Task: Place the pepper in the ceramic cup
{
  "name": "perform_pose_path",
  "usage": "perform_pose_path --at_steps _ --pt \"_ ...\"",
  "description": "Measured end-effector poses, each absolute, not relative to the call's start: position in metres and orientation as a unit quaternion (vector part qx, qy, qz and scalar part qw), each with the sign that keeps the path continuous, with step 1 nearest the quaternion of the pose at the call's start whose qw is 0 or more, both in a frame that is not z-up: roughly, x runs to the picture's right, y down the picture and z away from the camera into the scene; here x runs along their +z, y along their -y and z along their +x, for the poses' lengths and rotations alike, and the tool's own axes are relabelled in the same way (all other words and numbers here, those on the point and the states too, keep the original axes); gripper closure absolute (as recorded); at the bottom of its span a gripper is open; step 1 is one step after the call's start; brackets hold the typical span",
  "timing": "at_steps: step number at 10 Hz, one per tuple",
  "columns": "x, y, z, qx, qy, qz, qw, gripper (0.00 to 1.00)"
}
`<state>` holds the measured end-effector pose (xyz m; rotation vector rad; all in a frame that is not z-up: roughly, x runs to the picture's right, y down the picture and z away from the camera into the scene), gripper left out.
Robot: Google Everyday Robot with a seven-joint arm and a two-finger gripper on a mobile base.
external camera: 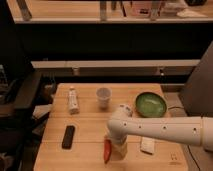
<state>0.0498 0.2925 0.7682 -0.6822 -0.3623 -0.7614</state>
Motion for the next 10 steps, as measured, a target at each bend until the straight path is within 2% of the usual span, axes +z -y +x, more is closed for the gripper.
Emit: perform_pose_path --at_steps 3,5,7,10 --pt "0.7690 -0.2933 0.0499 -0.362 0.174 -0.326 0.856 0.23" --pt "0.7694 -0.2943 0.0505 -0.363 0.175 -0.328 0.855 0.33" --pt "0.7695 -0.2943 0.0509 -0.363 0.175 -0.328 0.854 0.37" --pt "0.7694 -0.2966 0.0525 -0.361 0.177 -0.331 0.854 0.66"
